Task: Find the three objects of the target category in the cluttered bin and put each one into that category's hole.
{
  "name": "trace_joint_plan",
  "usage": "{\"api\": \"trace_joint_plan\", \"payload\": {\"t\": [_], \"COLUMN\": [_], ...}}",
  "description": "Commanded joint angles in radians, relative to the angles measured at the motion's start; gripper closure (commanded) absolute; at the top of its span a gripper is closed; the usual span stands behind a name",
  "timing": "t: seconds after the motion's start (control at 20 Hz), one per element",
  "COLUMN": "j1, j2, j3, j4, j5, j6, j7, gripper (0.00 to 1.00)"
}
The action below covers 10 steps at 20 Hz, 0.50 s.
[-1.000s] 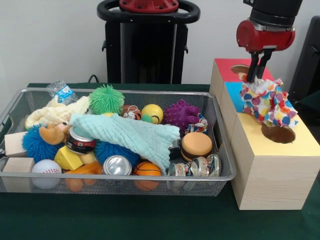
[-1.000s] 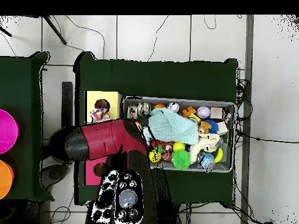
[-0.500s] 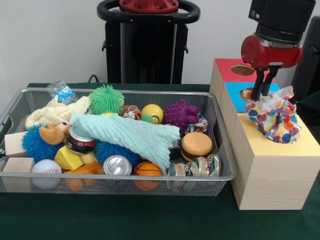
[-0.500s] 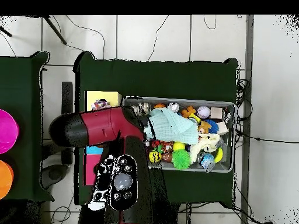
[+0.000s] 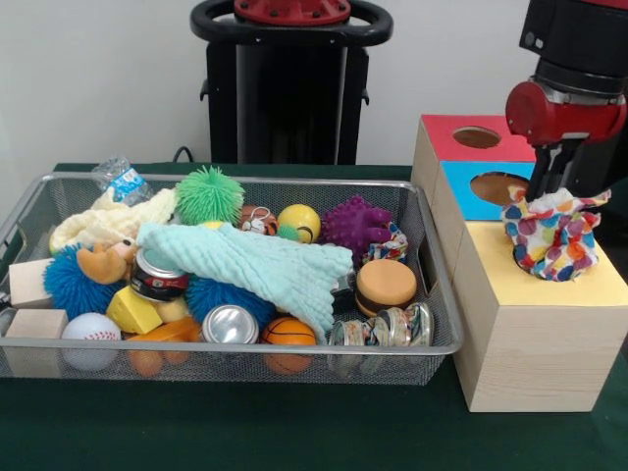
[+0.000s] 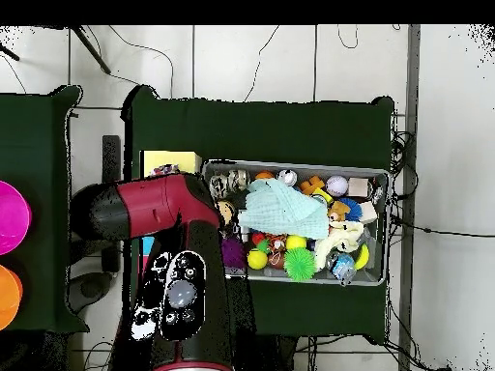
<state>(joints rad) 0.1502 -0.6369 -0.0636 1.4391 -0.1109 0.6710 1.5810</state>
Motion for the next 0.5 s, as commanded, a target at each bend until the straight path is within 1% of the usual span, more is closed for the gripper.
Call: {"api": "trace_joint_plan", "payload": {"t": [0.05,0.15,0.25,0.4,0.5], "j1": [0.009,0.014,0.018,0.022,0.012], "j2": [0.051,0.056,0.071,0.092,0.104], "j3": [-0.028,-0.04,-0.061,-0.074,-0.075], "j4": [0.002,-0.008,-0.028,-0.051,-0.061], "j5": [0.035,0.035,0.011,0.007,0.001], "j6": [-0.051,-0.057,-0.109,-0.156,-0.191], "j7": [0.29,0.284,0.271,0.266,0.247], "gripper": [1.0,1.0,1.0,1.0,1.0]}}
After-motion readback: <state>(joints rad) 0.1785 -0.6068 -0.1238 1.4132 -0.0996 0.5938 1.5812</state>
